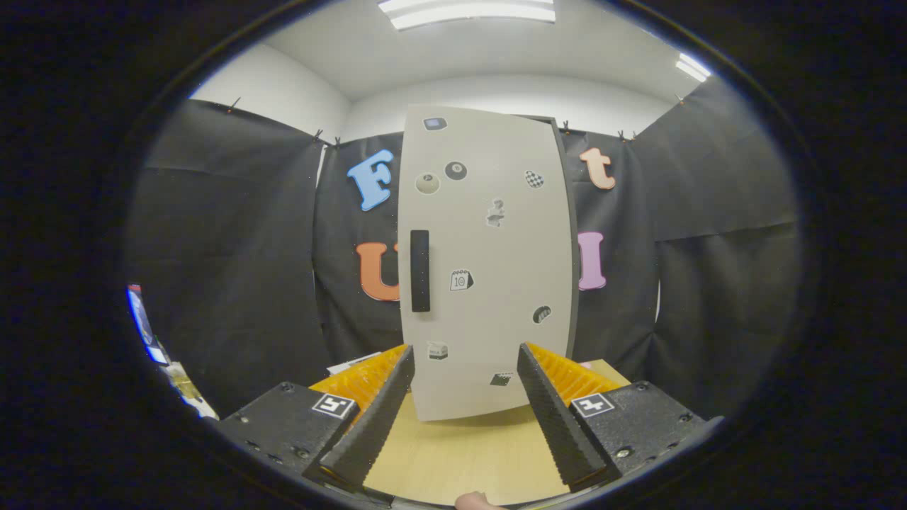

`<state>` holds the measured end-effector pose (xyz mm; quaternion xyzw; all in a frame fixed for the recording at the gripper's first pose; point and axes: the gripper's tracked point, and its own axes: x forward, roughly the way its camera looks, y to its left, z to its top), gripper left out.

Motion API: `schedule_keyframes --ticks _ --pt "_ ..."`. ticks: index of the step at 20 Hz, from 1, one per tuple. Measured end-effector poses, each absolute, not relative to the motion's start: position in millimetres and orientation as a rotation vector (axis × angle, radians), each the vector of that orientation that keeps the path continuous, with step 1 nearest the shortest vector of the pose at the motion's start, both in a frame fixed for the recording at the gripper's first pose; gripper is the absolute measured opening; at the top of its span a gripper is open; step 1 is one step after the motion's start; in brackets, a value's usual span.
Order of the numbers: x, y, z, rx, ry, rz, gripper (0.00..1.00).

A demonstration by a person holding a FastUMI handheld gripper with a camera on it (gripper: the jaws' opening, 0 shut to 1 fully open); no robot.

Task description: Open the shoe cabinet door, grab the shoes and put them into the shoe cabinet, then close the shoe cabinet door.

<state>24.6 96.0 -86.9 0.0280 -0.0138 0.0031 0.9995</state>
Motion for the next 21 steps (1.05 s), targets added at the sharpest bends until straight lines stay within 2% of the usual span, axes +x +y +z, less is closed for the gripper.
schedule_keyframes --ticks 5,14,21 --pt "1.7 88.4 -99.3 0.033 -0.027 0.018 0.96" --pt "-18.6 30.9 -82.4 0.093 -0.114 -0.088 0.96" --pt "-23.0 38.6 -85.4 0.088 -0.13 -0.043 0.95"
